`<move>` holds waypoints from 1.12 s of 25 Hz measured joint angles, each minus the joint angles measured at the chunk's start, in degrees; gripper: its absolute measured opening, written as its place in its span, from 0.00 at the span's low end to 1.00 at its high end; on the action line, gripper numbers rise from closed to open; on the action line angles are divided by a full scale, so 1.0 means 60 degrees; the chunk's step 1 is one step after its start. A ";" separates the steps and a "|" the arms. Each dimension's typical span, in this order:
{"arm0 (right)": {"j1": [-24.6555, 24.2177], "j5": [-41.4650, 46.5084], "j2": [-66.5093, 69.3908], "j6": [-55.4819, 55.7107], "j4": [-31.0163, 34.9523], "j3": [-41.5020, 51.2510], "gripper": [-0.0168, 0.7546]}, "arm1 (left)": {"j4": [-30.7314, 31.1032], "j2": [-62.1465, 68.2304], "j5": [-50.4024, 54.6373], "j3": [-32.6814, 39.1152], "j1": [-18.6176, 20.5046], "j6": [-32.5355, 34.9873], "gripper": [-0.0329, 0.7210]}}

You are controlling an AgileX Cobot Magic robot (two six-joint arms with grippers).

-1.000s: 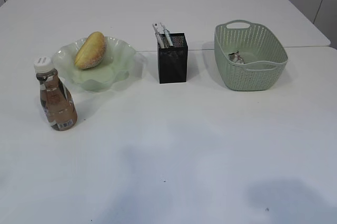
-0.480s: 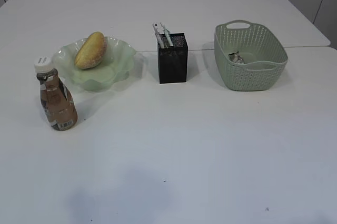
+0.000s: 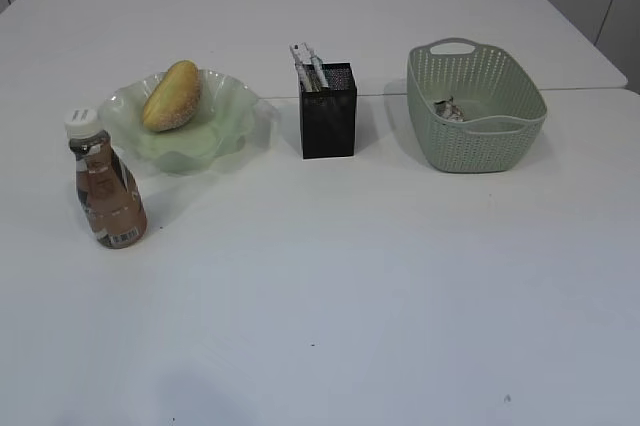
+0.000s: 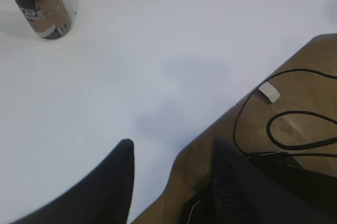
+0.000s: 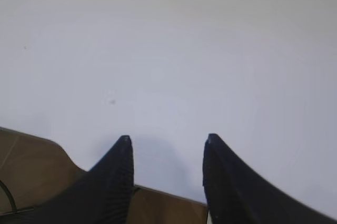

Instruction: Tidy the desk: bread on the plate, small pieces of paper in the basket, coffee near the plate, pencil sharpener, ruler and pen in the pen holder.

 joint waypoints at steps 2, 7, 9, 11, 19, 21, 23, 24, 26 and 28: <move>0.0000 -0.0092 -0.0135 -0.0069 0.0000 0.0410 0.48 | 0.0000 -0.0468 -0.0058 0.0305 0.0000 0.0000 0.49; 0.0000 -0.0335 -0.0401 -0.0157 0.0079 0.0574 0.48 | 0.0053 -0.1376 -0.0236 0.0774 0.0000 0.0000 0.49; 0.0000 -0.0348 -0.0401 -0.0157 0.0119 0.0614 0.48 | 0.0187 -0.1495 -0.0268 0.0818 0.0000 0.0000 0.49; 0.0000 -0.0348 -0.0417 -0.0164 0.0139 0.0629 0.48 | 0.0296 -0.1494 -0.0268 0.0837 0.0000 0.0000 0.49; 0.0000 -0.0370 -0.0417 -0.0180 0.0139 0.0629 0.48 | 0.0496 -0.1494 -0.0268 0.0837 0.0000 0.0000 0.49; 0.0000 -0.0370 -0.0417 -0.0180 0.0139 0.0629 0.48 | 0.0515 -0.1494 -0.0268 0.0837 0.0000 0.0000 0.49; 0.0000 -0.0370 -0.0417 -0.0180 0.0152 0.0629 0.48 | 0.0515 -0.1494 -0.0268 0.0837 0.0000 0.0000 0.49; 0.0000 -0.0370 -0.0417 -0.0180 0.0152 0.0629 0.48 | 0.0515 -0.1494 -0.0268 0.0837 0.0000 0.0000 0.49; 0.0000 -0.0370 -0.0417 -0.0180 0.0152 0.0629 0.48 | 0.0515 -0.1494 -0.0268 0.0837 0.0000 0.0000 0.49; 0.0000 -0.0370 -0.0417 -0.0180 0.0160 0.0629 0.48 | 0.0527 -0.1494 -0.0268 0.0837 0.0000 0.0000 0.49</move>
